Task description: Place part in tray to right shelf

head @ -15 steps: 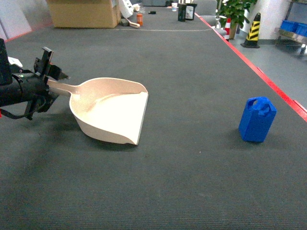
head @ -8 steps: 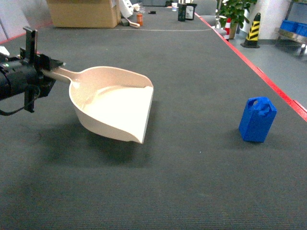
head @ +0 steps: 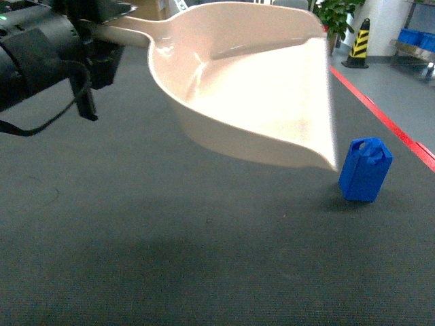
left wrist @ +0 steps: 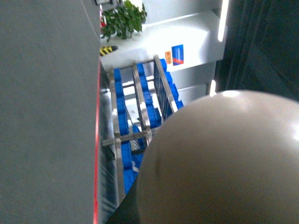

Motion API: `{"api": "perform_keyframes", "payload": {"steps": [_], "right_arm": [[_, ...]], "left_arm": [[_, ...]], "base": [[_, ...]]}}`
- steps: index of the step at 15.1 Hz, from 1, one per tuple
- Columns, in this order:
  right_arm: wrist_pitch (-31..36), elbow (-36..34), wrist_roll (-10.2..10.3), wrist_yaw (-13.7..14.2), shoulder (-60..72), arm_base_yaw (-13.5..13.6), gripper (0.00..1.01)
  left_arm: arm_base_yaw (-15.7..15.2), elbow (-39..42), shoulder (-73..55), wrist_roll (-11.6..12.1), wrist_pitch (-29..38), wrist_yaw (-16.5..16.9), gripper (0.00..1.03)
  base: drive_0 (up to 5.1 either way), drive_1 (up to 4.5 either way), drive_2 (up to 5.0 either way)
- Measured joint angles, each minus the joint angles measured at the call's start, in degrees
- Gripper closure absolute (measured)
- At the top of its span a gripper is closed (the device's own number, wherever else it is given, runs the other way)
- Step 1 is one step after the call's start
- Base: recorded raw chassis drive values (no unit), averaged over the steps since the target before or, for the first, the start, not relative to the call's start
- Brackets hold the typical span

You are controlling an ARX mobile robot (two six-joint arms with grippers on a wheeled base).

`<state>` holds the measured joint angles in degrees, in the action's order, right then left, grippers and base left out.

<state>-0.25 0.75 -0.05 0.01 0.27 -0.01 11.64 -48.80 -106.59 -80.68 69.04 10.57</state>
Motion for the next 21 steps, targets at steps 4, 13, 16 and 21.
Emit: {"api": "perform_keyframes", "payload": {"steps": [4, 13, 16, 21], "right_arm": [[0.00, 0.00, 0.00, -0.02, 0.00, 0.00, 0.03], [0.00, 0.00, 0.00, 0.00, 0.00, 0.00, 0.03], [0.00, 0.00, 0.00, 0.00, 0.00, 0.00, 0.03], [0.00, 0.00, 0.00, 0.00, 0.00, 0.00, 0.03]], "left_arm": [[9.22, 3.21, 1.79, -3.69, 4.37, -1.99, 0.86], [14.91, 0.90, -8.11, -5.88, 4.52, -5.27, 0.87], [13.25, 2.51, -10.05, -5.90, 4.22, -5.25, 0.87], [11.98, 4.68, -9.55, -5.86, 4.26, -5.86, 0.87]], "base": [[0.0, 0.00, 0.0], [0.0, 0.00, 0.0], [0.0, 0.00, 0.0], [0.0, 0.00, 0.0]]}}
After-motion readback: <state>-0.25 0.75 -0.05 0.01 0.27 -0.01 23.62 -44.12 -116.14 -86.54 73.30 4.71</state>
